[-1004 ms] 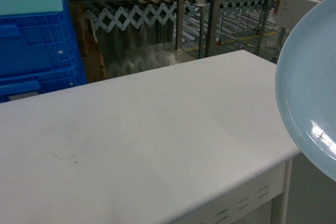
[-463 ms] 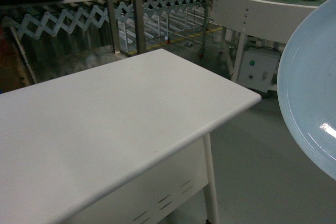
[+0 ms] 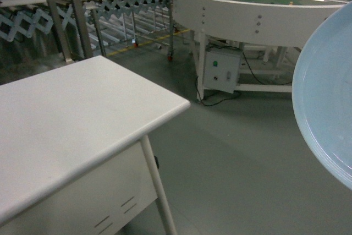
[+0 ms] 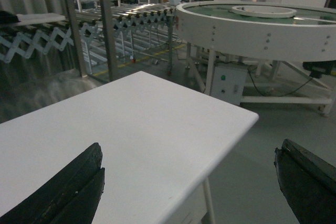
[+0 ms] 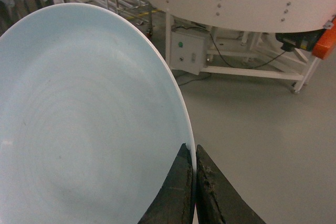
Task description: Place blue tray on left shelf second layer neatly
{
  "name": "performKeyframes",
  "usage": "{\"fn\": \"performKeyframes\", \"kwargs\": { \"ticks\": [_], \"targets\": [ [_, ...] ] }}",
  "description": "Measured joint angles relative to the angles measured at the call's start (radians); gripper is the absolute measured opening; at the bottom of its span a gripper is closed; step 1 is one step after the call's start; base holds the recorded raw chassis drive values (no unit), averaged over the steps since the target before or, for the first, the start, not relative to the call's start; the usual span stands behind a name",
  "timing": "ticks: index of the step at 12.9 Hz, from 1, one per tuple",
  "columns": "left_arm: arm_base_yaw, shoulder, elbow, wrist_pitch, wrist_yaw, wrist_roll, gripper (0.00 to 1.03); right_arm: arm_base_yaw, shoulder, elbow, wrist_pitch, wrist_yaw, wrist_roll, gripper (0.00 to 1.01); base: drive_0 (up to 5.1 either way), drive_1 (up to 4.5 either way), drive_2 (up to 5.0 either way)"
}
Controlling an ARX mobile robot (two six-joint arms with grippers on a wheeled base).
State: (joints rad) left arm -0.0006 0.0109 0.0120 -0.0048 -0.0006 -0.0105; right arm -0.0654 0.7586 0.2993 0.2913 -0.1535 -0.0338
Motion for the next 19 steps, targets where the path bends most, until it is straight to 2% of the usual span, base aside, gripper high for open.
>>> {"fn": "performKeyframes", "kwargs": {
  "ticks": [19],
  "targets": [
    [0.000,0.000,0.000,0.001,0.000,0.000,0.98,0.000,0.001,0.000,0.002,0.000,0.000,0.02,3.2,-2.36,-5.3]
  ]
}}
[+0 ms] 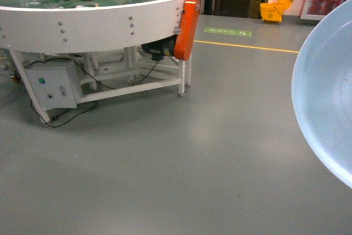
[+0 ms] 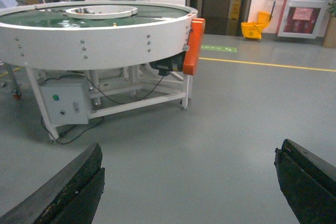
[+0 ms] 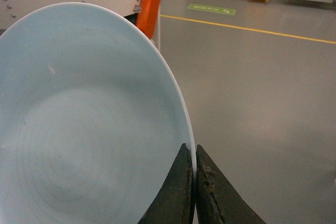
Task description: Place blue tray on left shelf second layer neatly
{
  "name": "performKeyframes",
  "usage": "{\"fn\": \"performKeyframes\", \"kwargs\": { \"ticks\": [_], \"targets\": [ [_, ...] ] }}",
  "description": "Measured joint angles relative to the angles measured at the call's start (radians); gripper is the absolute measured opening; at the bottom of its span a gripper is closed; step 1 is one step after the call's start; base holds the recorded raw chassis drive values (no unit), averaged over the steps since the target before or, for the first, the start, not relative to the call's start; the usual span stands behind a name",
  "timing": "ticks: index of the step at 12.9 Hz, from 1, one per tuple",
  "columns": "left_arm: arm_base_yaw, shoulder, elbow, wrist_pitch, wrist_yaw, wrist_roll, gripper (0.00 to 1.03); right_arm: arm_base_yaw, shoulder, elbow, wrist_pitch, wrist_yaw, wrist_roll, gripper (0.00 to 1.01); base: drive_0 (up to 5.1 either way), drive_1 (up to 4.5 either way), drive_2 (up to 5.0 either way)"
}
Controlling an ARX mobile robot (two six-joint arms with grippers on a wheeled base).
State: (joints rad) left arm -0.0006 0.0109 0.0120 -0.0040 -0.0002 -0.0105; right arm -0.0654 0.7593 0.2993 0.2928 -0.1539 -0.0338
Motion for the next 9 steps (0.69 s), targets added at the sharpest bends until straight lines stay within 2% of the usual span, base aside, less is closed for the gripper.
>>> {"fn": "performKeyframes", "kwargs": {
  "ticks": [9],
  "targets": [
    [0.000,0.000,0.000,-0.001,0.000,0.000,0.98,0.000,0.000,0.000,0.001,0.000,0.000,0.02,3.0,-2.21,-5.4]
  ]
}}
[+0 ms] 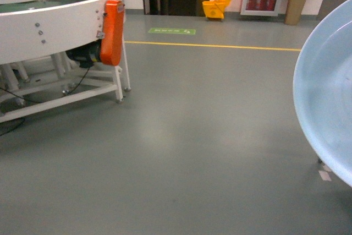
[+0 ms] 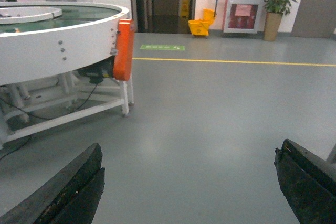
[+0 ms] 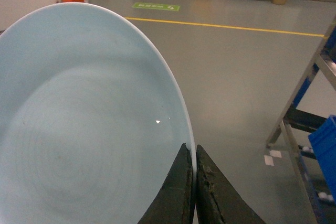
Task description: Place blue tray on left shelf second layer neatly
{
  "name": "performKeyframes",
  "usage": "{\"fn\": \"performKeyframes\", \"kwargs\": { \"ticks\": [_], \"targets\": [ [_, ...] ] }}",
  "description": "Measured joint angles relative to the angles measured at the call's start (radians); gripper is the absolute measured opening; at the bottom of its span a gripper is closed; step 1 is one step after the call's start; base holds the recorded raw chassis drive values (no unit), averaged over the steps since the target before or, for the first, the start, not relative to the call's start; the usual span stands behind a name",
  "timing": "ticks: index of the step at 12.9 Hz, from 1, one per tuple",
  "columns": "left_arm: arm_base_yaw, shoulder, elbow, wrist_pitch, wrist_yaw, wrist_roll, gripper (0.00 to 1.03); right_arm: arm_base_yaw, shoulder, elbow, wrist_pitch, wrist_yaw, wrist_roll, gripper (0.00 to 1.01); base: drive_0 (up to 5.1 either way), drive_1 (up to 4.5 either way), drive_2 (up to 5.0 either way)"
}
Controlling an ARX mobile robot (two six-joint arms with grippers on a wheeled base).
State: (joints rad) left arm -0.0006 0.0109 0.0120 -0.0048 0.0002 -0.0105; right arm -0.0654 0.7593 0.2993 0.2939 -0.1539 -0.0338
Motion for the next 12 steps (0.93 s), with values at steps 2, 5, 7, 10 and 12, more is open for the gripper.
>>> {"fn": "performKeyframes", "kwargs": {
  "ticks": [2,5,7,10,12],
  "targets": [
    [0.000,0.000,0.000,0.002,0.000,0.000,0.98,0.000,0.000,0.000,0.002,0.000,0.000,0.02,2.8,-2.15,-5.1],
    [0.000,0.000,0.000,-0.002,0.000,0.000,0.98,0.000,0.003,0.000,-0.001,0.003,0.000,0.02,-1.5,-1.48,-1.5],
    [0.001,0.000,0.000,0.001,0.000,0.000,0.98,0.000,-0.001,0.000,0.001,0.004,0.000,0.02,-6.5,2.07,-1.0],
    [0.001,0.000,0.000,0.002,0.000,0.000,0.98,0.000,-0.002,0.000,-0.001,0.000,0.000,0.02,-6.1,2.49,-1.2],
    [0.001,0.000,0.000,0.002,0.000,0.000,0.98,0.000,-0.002,0.000,0.000,0.000,0.000,0.02,-3.4,0.86,-1.6]
  ]
}}
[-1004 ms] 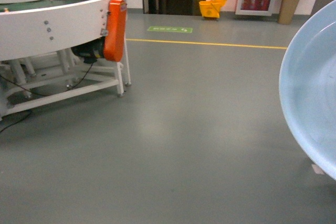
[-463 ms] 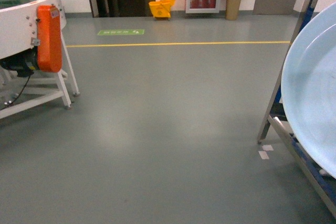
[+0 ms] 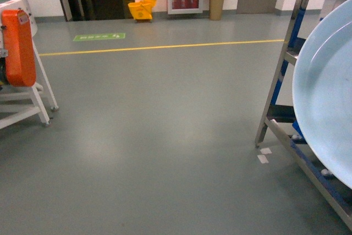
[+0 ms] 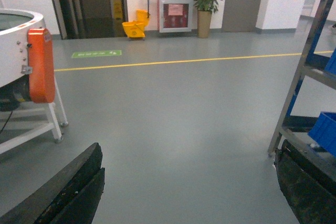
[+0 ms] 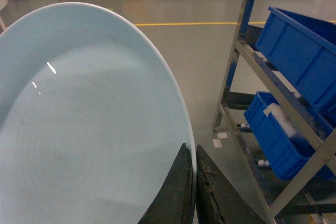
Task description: Place blue tray on left shelf second layer neatly
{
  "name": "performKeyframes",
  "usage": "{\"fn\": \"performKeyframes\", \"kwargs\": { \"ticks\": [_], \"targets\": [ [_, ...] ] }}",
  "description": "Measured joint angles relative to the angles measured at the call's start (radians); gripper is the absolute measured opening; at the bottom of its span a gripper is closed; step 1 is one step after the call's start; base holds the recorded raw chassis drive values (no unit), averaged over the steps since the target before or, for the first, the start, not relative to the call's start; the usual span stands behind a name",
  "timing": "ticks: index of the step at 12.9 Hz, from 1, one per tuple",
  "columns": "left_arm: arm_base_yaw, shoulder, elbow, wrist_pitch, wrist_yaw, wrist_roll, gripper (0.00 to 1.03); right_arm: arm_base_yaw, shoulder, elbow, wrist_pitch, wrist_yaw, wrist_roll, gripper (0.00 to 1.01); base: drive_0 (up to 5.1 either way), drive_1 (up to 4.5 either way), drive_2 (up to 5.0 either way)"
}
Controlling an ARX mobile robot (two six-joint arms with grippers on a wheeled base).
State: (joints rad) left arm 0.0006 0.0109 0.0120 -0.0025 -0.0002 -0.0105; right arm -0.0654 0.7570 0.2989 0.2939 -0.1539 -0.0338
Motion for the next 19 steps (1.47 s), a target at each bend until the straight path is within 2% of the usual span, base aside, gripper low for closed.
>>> {"fn": "performKeyframes", "kwargs": {
  "ticks": [19],
  "targets": [
    [-0.001,0.000,0.000,-0.002,-0.001,0.000,0.98,0.000,0.005,0.000,-0.001,-0.002,0.000,0.02,-1.6,-1.59,-1.6]
  ]
}}
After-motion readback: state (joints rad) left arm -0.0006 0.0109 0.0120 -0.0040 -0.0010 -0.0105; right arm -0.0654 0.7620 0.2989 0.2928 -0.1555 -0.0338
